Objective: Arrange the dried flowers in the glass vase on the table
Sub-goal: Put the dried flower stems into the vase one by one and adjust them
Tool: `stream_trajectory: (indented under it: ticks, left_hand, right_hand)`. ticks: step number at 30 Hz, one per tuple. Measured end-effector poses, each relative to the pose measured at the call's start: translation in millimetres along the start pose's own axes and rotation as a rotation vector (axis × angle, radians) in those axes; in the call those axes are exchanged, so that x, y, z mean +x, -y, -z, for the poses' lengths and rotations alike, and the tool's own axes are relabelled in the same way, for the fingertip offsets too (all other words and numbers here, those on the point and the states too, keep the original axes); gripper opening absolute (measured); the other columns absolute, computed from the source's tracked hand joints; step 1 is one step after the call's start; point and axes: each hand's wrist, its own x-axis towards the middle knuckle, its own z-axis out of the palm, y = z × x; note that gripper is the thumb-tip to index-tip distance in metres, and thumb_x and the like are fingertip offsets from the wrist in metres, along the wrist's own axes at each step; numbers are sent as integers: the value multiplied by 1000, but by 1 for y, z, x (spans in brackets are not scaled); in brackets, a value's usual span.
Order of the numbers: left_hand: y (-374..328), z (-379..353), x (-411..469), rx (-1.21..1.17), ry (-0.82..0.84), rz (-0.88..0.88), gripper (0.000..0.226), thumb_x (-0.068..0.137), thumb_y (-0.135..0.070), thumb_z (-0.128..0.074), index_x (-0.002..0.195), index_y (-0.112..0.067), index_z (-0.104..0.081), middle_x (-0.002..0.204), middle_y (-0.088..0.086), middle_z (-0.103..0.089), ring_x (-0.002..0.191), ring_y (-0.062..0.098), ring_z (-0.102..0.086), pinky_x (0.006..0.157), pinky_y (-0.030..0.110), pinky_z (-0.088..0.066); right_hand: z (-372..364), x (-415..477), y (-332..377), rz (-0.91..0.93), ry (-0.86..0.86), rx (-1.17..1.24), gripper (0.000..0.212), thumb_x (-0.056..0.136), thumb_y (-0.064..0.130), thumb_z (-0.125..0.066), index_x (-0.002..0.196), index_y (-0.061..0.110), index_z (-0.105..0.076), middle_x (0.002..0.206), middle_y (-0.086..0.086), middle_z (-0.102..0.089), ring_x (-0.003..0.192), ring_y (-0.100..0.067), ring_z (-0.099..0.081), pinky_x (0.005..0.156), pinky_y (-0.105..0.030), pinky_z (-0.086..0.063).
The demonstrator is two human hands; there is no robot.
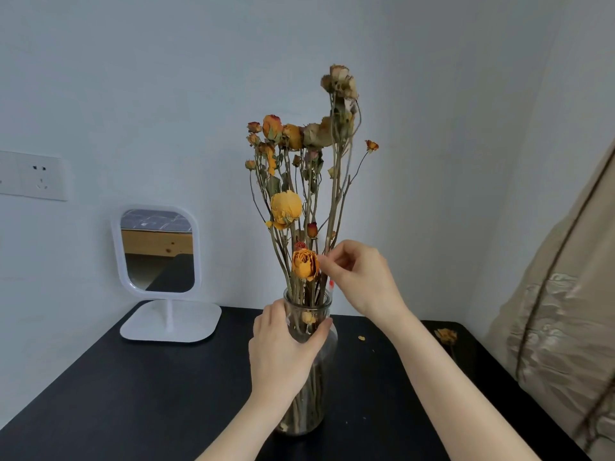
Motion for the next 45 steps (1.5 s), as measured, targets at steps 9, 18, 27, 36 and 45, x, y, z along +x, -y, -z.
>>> stream_trajectory:
  ticks: [9,18,27,36,45]
  left_hand:
    - [0,-1,0,3,8,6,65,61,-79,-47,107,-34,-48,98,-21,-50,97,1,-44,78,22,-43]
    - [-1,0,-1,3,4,16,67,60,-79,-47,109,-32,-48,99,-21,-48,97,0,-42,84,29,-48]
    - [-3,3,-2,-36,13,21,64,61,-76,-50,108,-32,-50,103,-16,-55,101,3,-46,83,29,-48]
    - [-6,3,-5,-40,-18,45,61,65,-71,-55,104,-25,-52,104,-9,-56,105,11,-47,89,44,-48]
    - [-6,-5,-5,0,-23,34,60,67,-69,-56,99,-18,-52,100,-2,-56,103,20,-48,81,42,-47]
  right_hand:
    - [-5,2,0,5,-21,-69,12,85,33,-63,79,24,-58,58,8,-53,49,-4,-47,43,-8,-38]
    - [2,7,5,79,-124,-21,20,87,29,-63,68,24,-58,58,5,-54,52,-6,-47,48,-10,-38]
    - [7,-8,-2,86,-105,87,6,86,29,-63,90,32,-61,58,8,-54,56,-5,-53,54,-8,-43]
    - [78,-61,-117,-419,-207,-156,18,90,27,-59,101,13,-65,67,4,-62,61,-7,-57,56,-22,-41]
    - [118,-120,-204,-913,-102,-612,37,81,40,-68,102,11,-57,104,-7,-62,89,-22,-57,68,-29,-42]
